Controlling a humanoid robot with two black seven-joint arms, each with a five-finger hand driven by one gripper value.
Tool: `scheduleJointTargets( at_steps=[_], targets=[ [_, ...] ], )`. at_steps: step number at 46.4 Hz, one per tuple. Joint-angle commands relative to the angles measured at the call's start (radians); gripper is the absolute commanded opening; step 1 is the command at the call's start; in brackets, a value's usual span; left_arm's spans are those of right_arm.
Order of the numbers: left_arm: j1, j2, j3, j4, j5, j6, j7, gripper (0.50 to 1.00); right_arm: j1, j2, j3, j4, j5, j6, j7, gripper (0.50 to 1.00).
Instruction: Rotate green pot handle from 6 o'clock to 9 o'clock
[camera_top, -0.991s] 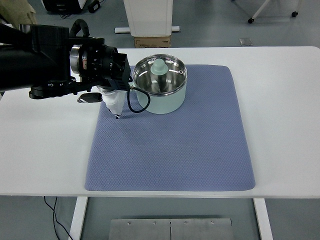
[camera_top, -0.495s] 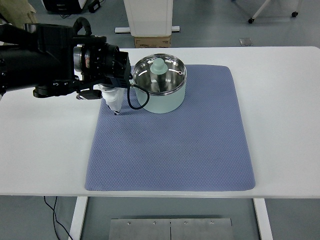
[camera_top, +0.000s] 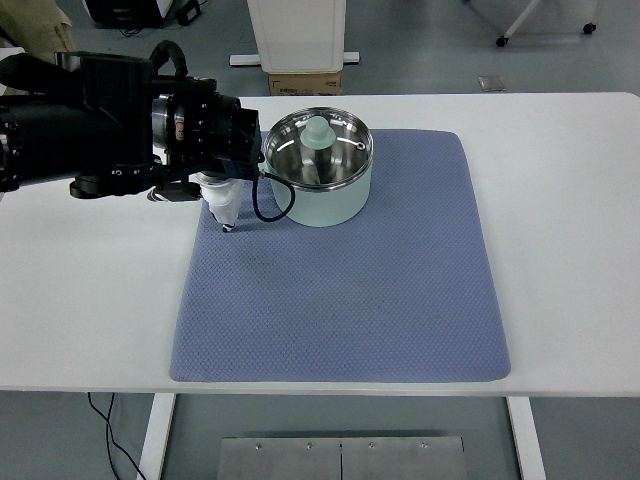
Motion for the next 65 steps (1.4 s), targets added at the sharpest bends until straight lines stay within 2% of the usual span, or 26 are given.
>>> scheduleJointTargets(
  at_steps=[1,14,39,50,65],
  targets=[
    [0.0,-0.005,-0.001,0.0,0.0,0.0,0.0,1.0,0.0,0.0,0.0,0.0,0.0,0.0,0.0,1.0],
    [-0.011,-0.004,-0.004,-0.02,0.0,0.004,0.0,1.0,0.0,0.0,0.0,0.0,0.001,0.0,0.0,1.0],
    [0.008,-0.031,-0.082,-0.216,-0.002,0.004,0.0,1.0,0.0,0.0,0.0,0.0,0.0,0.0,0.0,1.0],
    [0.081,-0.051,-0.223,-0.23,-0.244,0.011,0.0,1.0,0.0,0.0,0.0,0.0,0.0,0.0,0.0,1.0],
    [0.101,-0.042,-0.363,-0.204,-0.736,0.011,0.0,1.0,0.0,0.0,0.003,0.0,0.0,0.0,0.0,1.0]
  ],
)
